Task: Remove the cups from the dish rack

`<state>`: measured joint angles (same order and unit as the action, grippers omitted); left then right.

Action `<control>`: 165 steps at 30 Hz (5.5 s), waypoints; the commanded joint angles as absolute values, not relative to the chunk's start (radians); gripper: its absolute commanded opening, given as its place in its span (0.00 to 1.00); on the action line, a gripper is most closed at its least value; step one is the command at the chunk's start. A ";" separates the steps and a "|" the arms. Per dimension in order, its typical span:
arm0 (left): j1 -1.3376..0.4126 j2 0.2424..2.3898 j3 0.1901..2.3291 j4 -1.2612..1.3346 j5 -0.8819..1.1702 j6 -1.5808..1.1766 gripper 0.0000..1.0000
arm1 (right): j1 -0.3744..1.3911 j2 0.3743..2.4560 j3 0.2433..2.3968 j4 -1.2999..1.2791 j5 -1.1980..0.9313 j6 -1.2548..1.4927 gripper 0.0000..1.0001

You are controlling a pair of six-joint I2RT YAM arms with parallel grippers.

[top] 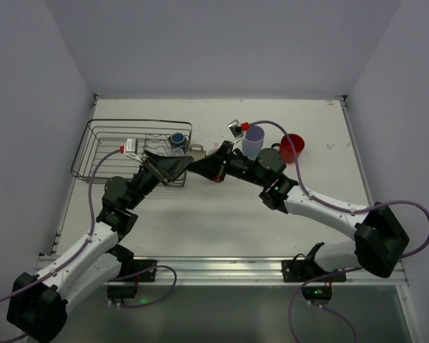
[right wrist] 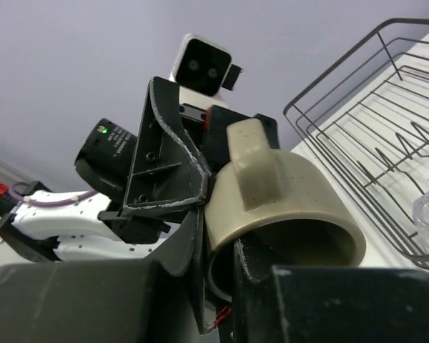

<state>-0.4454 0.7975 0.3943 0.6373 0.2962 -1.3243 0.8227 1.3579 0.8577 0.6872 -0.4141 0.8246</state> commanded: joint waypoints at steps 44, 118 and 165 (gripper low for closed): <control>-0.460 0.604 0.689 -0.384 -0.014 -0.245 1.00 | 0.629 1.723 1.127 -0.380 0.051 0.268 0.08; -0.411 1.925 1.407 -0.256 -0.321 -0.322 0.76 | 0.630 1.097 0.802 -0.107 -0.067 0.350 0.39; -0.414 1.576 1.330 -0.138 -0.288 -0.380 0.00 | 0.638 1.025 0.796 0.099 -0.238 0.547 0.61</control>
